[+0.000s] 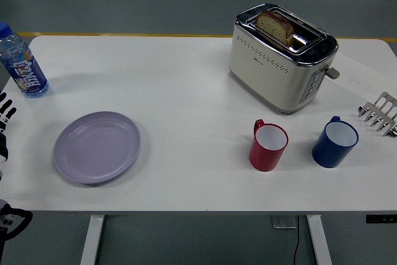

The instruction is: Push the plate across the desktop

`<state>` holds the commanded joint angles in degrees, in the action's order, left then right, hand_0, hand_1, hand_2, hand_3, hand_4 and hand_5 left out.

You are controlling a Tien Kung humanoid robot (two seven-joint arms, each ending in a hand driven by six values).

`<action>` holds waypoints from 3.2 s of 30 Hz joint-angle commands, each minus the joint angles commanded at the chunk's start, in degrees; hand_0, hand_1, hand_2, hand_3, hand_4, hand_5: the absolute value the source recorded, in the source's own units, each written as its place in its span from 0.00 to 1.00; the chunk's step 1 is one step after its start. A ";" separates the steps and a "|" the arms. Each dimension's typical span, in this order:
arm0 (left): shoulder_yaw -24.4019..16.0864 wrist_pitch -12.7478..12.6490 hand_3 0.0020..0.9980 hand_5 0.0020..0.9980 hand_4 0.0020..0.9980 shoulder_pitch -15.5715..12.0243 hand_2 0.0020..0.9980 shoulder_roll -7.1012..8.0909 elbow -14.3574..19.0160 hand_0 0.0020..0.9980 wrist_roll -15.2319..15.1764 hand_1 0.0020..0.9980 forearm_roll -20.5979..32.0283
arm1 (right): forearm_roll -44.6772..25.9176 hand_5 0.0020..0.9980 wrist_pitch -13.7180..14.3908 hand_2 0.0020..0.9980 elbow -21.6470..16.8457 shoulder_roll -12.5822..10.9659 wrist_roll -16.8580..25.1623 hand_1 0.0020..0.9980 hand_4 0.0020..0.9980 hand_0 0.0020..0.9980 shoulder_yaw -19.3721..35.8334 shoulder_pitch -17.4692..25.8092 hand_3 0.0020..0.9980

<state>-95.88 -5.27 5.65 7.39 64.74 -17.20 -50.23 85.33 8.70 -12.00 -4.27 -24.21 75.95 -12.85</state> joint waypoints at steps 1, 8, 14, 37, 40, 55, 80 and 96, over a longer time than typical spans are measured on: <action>0.04 0.45 0.69 1.00 0.62 0.10 0.79 -0.36 -0.12 0.76 0.06 0.80 -0.18 | 0.20 0.18 -0.04 0.72 -0.02 0.03 -0.04 0.65 0.29 0.68 0.11 -0.05 0.59; -0.61 1.60 0.68 1.00 0.62 0.89 0.79 -2.26 -1.09 0.76 0.11 0.80 -0.58 | 0.69 0.18 -0.12 0.72 -0.05 0.09 -0.10 0.65 0.29 0.68 0.34 -0.29 0.59; -0.18 2.38 0.68 1.00 0.62 1.30 0.79 -2.90 -2.23 0.76 0.41 0.80 -0.75 | 0.91 0.18 -0.17 0.72 -0.08 0.10 -0.17 0.65 0.29 0.68 0.48 -0.24 0.59; 1.51 2.36 0.68 1.00 0.59 0.96 0.78 -5.22 -4.85 0.76 -1.21 0.79 -1.09 | 1.87 0.18 -0.42 0.72 -0.22 0.31 -0.42 0.65 0.29 0.68 0.91 0.57 0.59; 1.66 2.43 0.68 1.00 0.59 0.95 0.78 -5.38 -4.68 0.76 -1.28 0.79 -1.21 | 1.93 0.18 -0.47 0.72 -0.22 0.33 -0.43 0.65 0.29 0.68 0.92 0.62 0.59; 0.70 2.31 0.68 1.00 0.59 1.37 0.78 -7.39 -5.44 0.76 -1.68 0.79 -1.91 | 1.16 0.18 -0.46 0.71 -0.11 0.17 -0.15 0.64 0.29 0.68 0.31 0.42 0.59; 4.44 2.13 0.68 1.00 0.58 1.67 0.78 -7.39 -5.58 0.77 -1.82 0.79 -1.27 | 1.49 0.18 -0.59 0.71 -0.14 0.03 -0.20 0.64 0.29 0.68 0.41 0.10 0.59; 9.46 1.90 0.68 1.00 0.58 2.28 0.78 -7.39 -4.66 0.77 -1.88 0.79 -0.25 | 1.64 0.18 -0.59 0.71 -0.11 0.03 -0.17 0.64 0.29 0.68 0.53 -0.06 0.59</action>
<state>-86.42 -3.38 7.94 0.00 60.08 -19.08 -50.48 86.97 8.11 -12.11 -4.24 -24.38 76.48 -12.91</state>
